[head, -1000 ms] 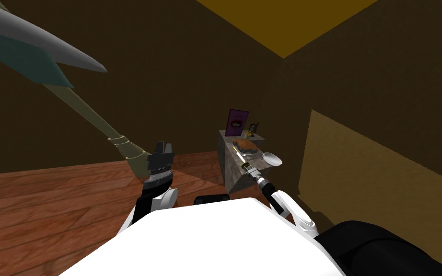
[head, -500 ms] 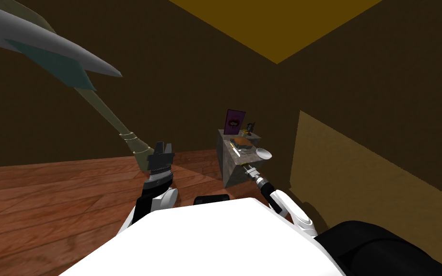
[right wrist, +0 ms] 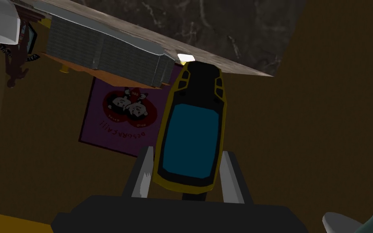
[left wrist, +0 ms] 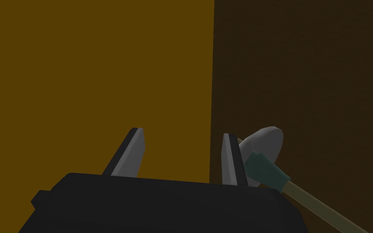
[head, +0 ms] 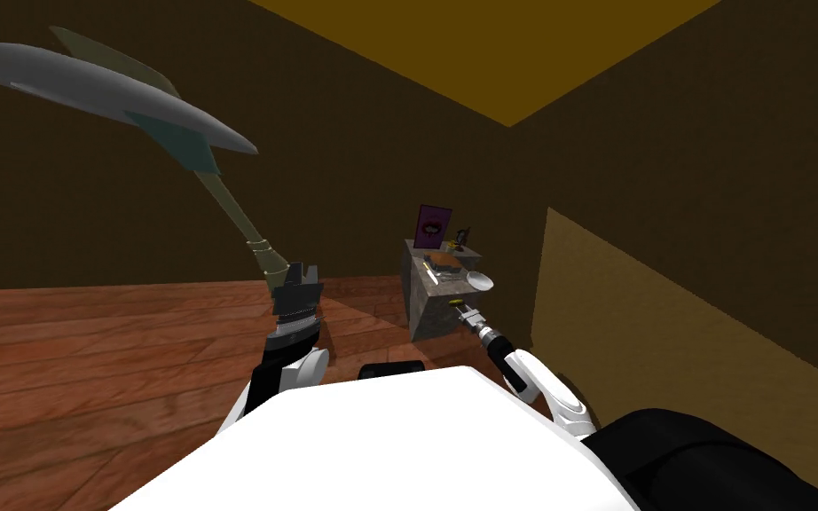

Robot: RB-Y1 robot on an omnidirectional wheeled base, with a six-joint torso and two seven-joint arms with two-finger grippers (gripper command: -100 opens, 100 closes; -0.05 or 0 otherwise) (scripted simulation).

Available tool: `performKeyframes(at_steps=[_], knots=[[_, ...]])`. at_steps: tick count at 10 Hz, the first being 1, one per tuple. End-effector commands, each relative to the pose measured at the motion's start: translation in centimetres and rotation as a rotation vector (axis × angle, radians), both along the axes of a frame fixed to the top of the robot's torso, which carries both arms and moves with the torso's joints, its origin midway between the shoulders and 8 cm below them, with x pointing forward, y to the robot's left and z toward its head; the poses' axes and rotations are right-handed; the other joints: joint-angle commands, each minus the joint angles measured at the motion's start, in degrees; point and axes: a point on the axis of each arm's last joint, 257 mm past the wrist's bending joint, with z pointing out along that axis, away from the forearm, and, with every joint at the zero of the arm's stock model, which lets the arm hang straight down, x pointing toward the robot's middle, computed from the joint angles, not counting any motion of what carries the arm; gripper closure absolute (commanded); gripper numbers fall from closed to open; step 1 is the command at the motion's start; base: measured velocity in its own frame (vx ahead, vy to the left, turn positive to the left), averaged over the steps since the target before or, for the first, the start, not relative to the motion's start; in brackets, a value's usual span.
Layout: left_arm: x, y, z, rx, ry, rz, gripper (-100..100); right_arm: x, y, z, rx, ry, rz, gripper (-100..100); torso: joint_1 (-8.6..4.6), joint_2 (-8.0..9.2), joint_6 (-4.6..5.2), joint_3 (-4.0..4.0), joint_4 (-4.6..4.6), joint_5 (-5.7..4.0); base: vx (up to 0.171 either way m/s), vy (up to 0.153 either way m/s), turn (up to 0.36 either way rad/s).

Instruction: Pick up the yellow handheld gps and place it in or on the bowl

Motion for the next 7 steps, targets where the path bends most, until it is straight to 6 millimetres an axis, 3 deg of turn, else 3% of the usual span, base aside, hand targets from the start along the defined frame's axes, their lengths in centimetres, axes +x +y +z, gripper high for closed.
performKeyframes(at_steps=[1,3,7], knots=[[0.0,0.0,0.0,0.0,0.0,0.0,0,0.1,-1.9,0.8,0.0,0.0,-0.029,100,0.0,0.0,0.0,0.0,0.0,0.0,0.009,-0.138,0.12],[0.0,0.0,0.0,0.0,0.0,0.0,0,0.1,-4.3,1.8,0.0,0.0,-0.061,100,0.09,-0.44,-0.05,-0.26,-0.09,0.0,0.044,-0.125,0.122],[0.0,0.0,0.0,0.0,0.0,0.0,0,0.2,-9.6,4.7,0.003,-0.01,-0.129,100,-0.06,-0.87,-0.09,-0.51,-0.19,-0.04,0.098,-0.161,0.158]])
